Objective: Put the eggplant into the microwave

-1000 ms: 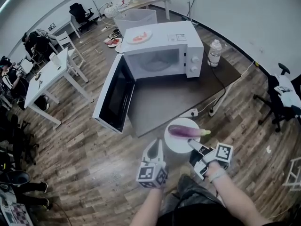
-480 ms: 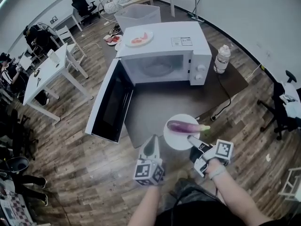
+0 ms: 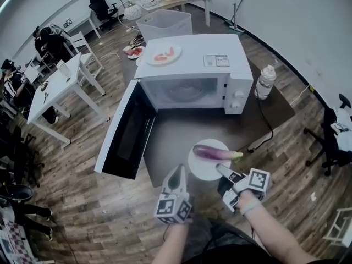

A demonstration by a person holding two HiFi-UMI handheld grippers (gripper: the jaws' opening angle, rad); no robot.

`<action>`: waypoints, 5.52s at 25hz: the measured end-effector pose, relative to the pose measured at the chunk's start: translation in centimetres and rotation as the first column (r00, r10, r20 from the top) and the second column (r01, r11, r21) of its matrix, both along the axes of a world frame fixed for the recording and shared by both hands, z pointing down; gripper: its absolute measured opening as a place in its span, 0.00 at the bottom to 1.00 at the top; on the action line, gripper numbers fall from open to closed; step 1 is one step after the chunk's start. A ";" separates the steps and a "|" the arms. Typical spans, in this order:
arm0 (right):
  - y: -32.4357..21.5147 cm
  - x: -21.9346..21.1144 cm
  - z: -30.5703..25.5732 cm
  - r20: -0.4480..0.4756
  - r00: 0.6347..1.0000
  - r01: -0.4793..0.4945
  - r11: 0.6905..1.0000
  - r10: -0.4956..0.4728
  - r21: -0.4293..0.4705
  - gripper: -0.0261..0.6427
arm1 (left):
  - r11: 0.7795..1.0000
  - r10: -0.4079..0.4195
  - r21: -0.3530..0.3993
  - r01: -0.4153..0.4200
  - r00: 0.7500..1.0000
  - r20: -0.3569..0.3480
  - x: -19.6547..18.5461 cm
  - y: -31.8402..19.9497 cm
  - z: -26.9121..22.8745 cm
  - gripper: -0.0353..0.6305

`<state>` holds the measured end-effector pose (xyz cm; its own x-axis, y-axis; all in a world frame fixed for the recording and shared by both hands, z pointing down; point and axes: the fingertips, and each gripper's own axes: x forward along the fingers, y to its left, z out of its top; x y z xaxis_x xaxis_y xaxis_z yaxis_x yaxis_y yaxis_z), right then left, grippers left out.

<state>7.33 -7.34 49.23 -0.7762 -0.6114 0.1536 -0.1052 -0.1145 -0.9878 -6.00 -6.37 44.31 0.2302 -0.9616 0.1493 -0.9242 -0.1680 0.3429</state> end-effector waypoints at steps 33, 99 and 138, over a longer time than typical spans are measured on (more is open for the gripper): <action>-13.7 -7.3 0.6 0.030 0.999 -0.019 1.000 0.019 0.022 0.07 | 0.999 0.020 0.036 -0.020 1.000 -0.005 -5.0 -12.3 1.7 0.06; -27.4 -10.7 0.6 -0.036 0.995 -0.086 0.988 0.091 0.128 0.12 | 0.969 0.209 -0.107 -0.224 0.969 -0.135 0.4 -22.9 4.4 0.07; -24.8 -9.3 0.7 -0.439 0.898 0.174 0.917 0.001 0.358 0.05 | 0.975 0.168 -0.114 -0.191 0.969 -0.183 -0.2 -25.3 4.2 0.07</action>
